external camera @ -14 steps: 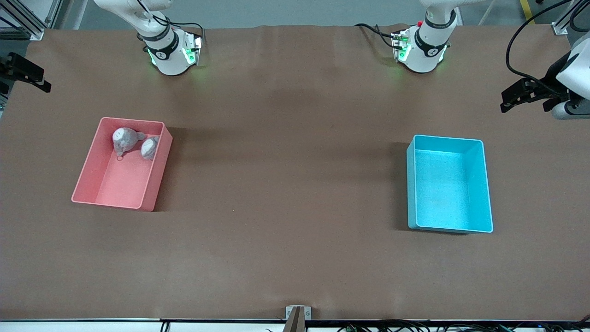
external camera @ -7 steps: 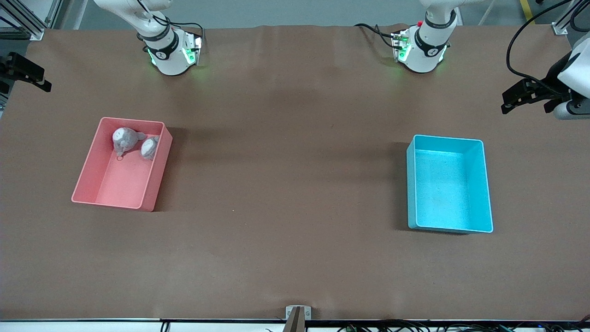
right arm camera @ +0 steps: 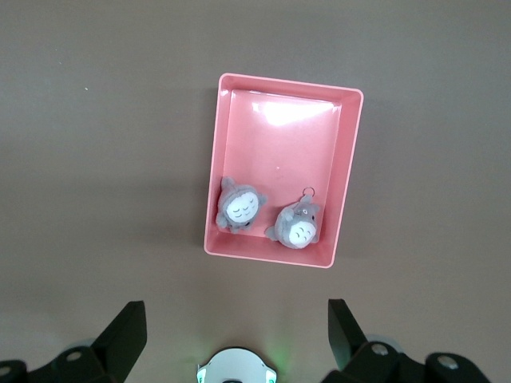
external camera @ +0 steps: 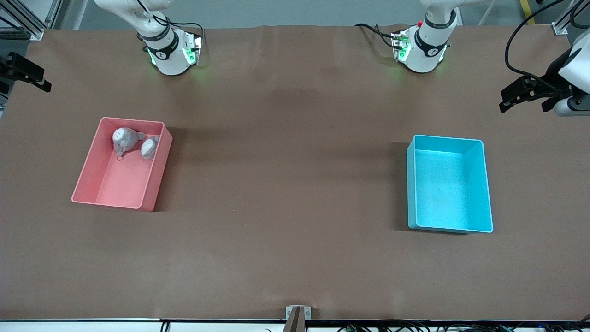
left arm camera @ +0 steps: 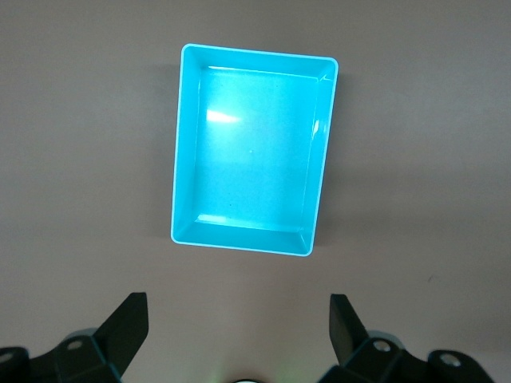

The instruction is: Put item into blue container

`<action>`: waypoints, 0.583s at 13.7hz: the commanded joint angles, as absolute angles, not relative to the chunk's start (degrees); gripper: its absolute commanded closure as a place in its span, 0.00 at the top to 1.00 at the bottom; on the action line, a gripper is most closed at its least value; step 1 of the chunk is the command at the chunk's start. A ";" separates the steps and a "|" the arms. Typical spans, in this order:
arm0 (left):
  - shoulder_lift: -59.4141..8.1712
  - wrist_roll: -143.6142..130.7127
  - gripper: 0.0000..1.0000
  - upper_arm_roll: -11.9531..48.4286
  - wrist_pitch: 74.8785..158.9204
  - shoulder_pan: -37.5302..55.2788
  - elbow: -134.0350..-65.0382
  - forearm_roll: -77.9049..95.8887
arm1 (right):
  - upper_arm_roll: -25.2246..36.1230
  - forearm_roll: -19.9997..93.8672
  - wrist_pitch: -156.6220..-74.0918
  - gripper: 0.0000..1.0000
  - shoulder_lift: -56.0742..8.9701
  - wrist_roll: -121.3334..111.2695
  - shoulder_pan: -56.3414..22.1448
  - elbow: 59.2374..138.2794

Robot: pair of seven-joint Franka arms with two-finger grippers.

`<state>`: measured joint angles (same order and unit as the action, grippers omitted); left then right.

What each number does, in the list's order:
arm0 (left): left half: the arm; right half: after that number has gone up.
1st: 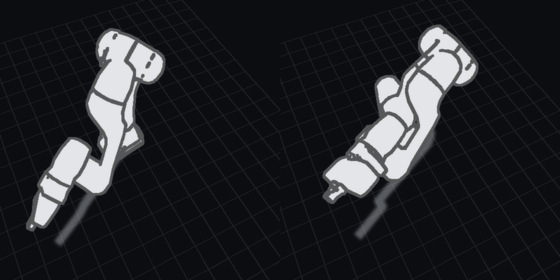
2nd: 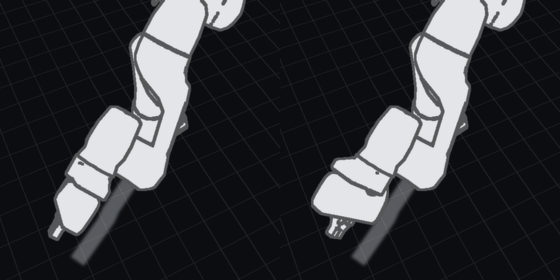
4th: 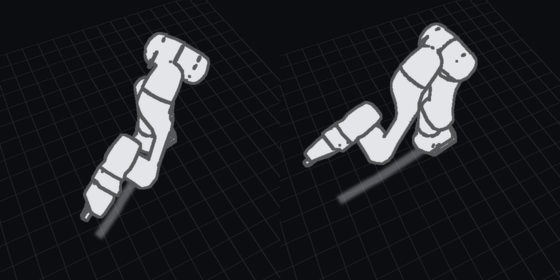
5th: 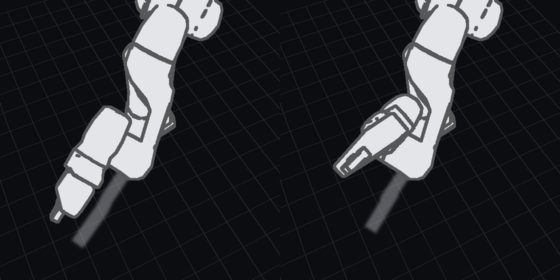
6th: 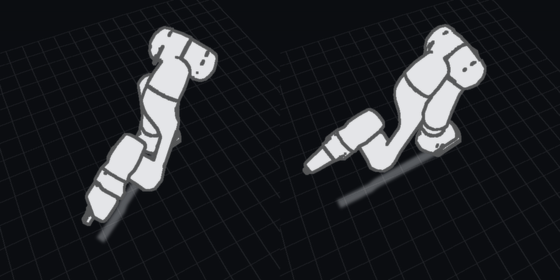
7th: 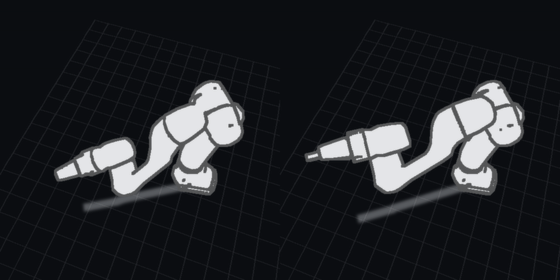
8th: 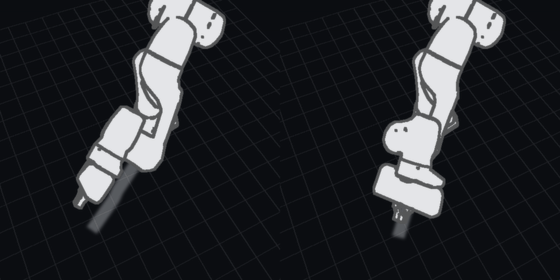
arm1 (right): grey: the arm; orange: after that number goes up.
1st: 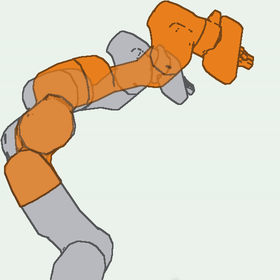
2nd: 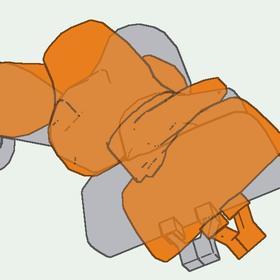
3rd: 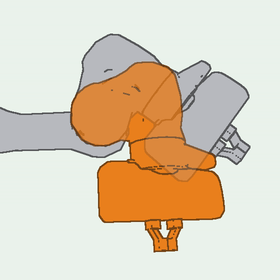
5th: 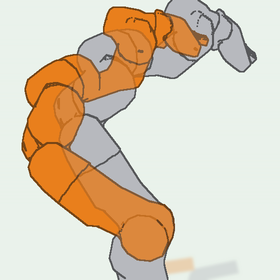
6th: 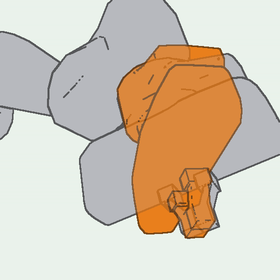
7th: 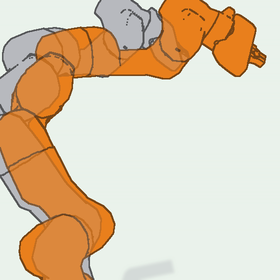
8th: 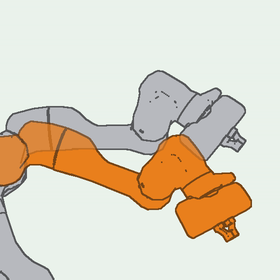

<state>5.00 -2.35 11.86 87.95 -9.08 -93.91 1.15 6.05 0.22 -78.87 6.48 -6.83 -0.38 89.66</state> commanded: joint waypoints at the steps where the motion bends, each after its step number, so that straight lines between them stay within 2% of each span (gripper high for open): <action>1: 6.33 -2.55 1.00 12.13 88.33 -9.23 -94.66 2.20 | 5.62 1.23 -79.37 1.00 7.29 -6.68 0.53 90.35; 8: 5.80 -3.51 1.00 15.73 88.33 -9.14 -94.48 1.67 | 5.80 2.02 -79.37 1.00 7.29 -6.77 0.53 90.35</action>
